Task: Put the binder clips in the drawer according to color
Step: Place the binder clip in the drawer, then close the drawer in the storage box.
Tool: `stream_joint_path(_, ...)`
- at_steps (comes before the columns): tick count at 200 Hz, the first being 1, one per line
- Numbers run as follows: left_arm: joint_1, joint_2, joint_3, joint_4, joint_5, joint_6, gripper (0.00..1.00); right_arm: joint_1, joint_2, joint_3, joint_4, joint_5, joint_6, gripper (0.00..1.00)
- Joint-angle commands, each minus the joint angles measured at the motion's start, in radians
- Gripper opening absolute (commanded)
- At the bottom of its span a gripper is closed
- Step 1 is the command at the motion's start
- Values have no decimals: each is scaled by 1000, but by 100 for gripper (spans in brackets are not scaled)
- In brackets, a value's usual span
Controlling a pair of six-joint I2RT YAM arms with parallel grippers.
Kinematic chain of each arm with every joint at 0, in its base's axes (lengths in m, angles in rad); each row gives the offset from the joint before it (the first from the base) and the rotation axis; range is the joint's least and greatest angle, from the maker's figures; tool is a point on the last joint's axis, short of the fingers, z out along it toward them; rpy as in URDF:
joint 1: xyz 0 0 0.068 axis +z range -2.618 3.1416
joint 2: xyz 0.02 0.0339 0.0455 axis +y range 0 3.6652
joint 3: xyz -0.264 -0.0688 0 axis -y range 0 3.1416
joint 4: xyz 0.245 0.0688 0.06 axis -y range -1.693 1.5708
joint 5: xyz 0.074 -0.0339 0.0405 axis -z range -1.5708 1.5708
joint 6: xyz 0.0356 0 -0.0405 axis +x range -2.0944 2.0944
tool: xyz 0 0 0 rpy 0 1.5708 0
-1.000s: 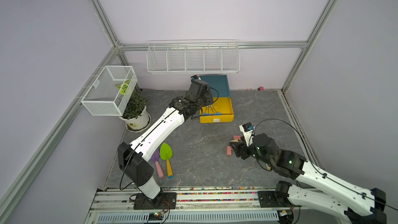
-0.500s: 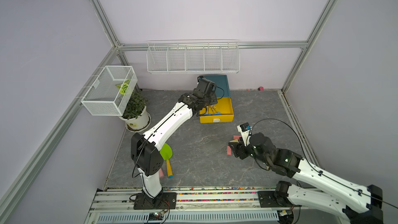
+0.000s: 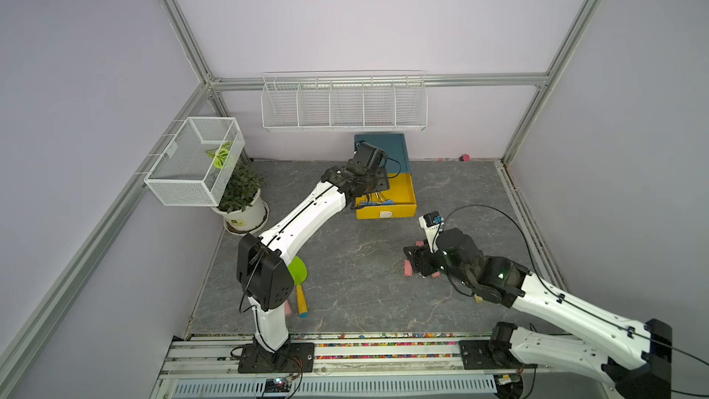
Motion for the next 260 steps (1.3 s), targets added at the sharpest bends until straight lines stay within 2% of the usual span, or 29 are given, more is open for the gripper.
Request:
stream_joint_path(1,-5,-37,21,10,5,15,74,-13,21,42,-25,12,23,74)
stream_joint_path(32,-5,-77,21,14,-9,17,76,-30,60,80,-41,18,34,74)
stream_joint_path(61,-5,-183,-10,16,-53,10,72,-45,117,142,-70,45,71,70)
stream_joint_path(84,-4,-318,-128,59,-116,5,67,-45,193,200,-75,68,85,64)
stream_joint_path(113,1,-443,-268,25,-166,-12,63,-45,317,284,-65,76,78,60)
stream_joint_path(165,3,-647,-607,88,-194,-96,58,-44,495,405,-41,63,76,58)
stream_joint_path(188,4,-698,-723,112,-186,-135,57,-44,546,435,-28,81,70,59)
stream_joint_path(212,3,-723,-808,136,-161,-169,57,-44,601,479,-43,126,72,65)
stream_joint_path(260,3,-759,-870,131,-146,-214,55,-45,700,594,-99,228,77,67)
